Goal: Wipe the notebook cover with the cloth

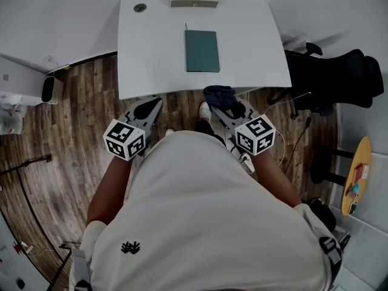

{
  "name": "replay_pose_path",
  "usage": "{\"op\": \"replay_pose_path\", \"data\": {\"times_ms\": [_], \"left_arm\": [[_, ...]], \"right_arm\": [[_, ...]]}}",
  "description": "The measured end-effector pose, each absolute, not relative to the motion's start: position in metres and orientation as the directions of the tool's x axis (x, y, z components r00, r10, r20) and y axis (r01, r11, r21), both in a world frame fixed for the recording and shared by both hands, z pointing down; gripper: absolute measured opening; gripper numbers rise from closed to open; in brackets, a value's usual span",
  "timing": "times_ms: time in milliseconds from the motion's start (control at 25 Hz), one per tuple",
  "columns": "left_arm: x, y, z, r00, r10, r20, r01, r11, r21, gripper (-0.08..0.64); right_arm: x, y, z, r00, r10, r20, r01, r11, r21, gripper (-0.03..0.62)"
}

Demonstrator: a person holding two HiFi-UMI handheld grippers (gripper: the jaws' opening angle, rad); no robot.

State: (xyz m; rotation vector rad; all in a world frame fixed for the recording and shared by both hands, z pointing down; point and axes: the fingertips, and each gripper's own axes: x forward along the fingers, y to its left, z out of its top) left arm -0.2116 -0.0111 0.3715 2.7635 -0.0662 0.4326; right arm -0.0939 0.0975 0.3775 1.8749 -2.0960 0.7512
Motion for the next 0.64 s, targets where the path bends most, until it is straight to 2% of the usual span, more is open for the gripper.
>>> {"op": "replay_pose_path", "data": {"times_ms": [360,640], "left_arm": [[-0.214,0.006,0.381,0.951,0.070,0.300,-0.047,-0.930,0.366,0.006],[-0.204,0.017,0.382,0.956,0.064,0.286,-0.043,-0.935,0.352,0.006]], "right_arm": [[-0.111,0.121,0.389,-0.132,-0.824,0.551,-0.975,0.006,-0.223,0.167],[-0.126,0.128,0.399,-0.194,-0.790,0.581,-0.973,0.079,-0.217,0.166]]}}
